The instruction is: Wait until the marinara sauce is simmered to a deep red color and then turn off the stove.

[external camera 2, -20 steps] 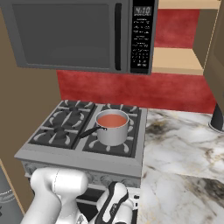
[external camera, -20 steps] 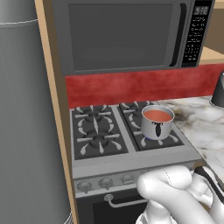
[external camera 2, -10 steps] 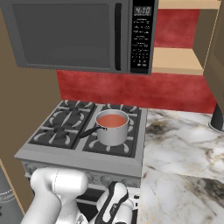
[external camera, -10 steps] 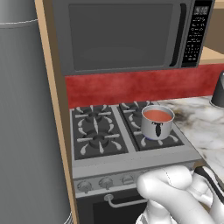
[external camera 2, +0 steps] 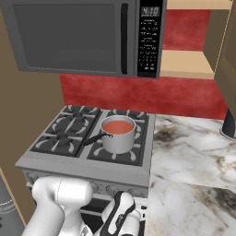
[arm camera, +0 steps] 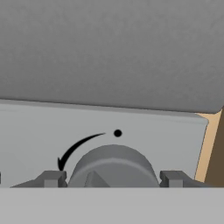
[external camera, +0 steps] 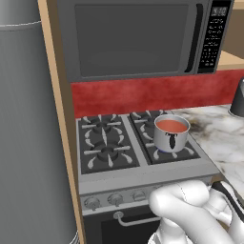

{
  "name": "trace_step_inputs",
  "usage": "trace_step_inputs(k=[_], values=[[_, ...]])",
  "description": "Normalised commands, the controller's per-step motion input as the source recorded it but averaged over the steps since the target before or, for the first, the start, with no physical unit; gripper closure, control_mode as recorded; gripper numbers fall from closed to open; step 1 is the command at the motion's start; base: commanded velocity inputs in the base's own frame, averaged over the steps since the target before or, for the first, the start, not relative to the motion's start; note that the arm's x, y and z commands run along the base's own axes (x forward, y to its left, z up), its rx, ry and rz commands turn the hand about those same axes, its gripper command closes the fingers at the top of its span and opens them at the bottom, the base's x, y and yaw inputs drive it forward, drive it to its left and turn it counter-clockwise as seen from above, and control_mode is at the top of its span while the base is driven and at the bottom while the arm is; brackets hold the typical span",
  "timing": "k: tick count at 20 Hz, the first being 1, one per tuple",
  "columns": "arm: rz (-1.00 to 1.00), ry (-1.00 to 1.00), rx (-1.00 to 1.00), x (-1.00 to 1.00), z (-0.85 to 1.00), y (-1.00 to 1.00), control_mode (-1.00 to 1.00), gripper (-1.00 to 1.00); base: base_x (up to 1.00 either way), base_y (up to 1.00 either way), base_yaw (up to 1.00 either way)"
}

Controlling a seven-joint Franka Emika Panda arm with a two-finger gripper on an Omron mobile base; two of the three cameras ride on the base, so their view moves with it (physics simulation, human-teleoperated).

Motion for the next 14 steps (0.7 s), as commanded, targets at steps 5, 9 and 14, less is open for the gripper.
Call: trace_step_inputs(k=[5, 9, 14], values=[[0.00, 0.00, 0.00, 0.00, 0.00, 0.00, -1.00, 1.00, 0.00, 0.00, 0.00], [0.00, 0.00, 0.00, 0.00, 0.00, 0.00, -1.00, 1.00, 0.00, 0.00, 0.00], [0.00, 0.00, 0.00, 0.00, 0.00, 0.00, -1.00, 1.00, 0.00, 0.00, 0.00]])
